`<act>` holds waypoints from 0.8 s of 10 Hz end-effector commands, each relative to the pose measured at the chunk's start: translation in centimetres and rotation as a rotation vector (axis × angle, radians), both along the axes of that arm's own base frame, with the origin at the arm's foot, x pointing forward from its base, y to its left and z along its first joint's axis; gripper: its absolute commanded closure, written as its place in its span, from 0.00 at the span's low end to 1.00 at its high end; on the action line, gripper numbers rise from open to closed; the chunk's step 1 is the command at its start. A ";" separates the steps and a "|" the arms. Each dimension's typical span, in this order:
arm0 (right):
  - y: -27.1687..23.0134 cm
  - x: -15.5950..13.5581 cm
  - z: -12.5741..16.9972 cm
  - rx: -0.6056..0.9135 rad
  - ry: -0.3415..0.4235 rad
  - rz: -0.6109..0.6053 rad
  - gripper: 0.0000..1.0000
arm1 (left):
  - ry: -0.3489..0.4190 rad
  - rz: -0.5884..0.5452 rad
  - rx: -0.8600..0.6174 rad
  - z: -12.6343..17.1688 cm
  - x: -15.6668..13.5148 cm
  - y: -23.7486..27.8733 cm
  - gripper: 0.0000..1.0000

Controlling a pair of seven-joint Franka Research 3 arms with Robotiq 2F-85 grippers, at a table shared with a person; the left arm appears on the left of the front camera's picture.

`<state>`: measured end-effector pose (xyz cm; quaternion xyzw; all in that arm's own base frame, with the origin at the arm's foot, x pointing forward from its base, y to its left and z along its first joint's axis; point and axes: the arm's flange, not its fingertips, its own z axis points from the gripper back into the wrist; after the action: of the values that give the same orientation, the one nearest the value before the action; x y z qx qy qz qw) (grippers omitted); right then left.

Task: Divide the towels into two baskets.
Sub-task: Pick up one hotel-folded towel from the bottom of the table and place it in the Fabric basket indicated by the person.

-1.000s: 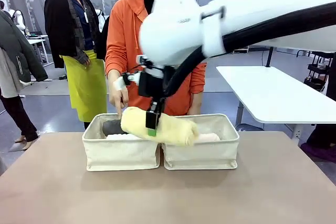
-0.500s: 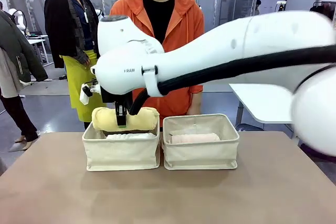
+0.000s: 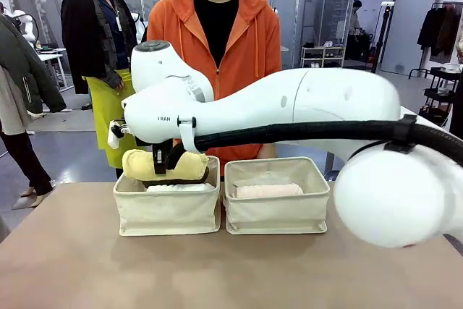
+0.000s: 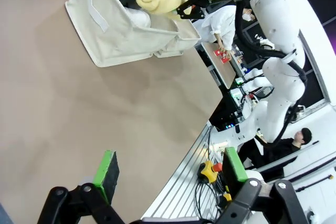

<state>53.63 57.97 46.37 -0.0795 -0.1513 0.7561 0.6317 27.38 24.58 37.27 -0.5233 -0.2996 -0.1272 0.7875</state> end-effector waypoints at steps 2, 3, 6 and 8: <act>2.0 1.2 -0.1 -0.051 -0.013 -0.010 0.63 | 0.005 0.013 -0.002 0.4 -0.2 0.1 0.00; 2.0 1.2 -0.3 -0.051 -0.007 -0.011 0.34 | 0.005 0.013 -0.002 0.4 -0.2 0.1 0.00; 2.2 0.7 -0.8 -0.080 0.002 -0.002 0.00 | 0.005 0.013 -0.002 0.4 -0.2 0.1 0.00; 2.1 0.6 -0.6 -0.074 -0.001 -0.008 0.00 | 0.005 0.013 -0.002 0.4 -0.2 0.1 0.00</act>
<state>53.31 58.64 44.88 -0.0892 -0.1250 0.7597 0.6319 27.38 24.58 37.27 -0.5233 -0.2996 -0.1273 0.7875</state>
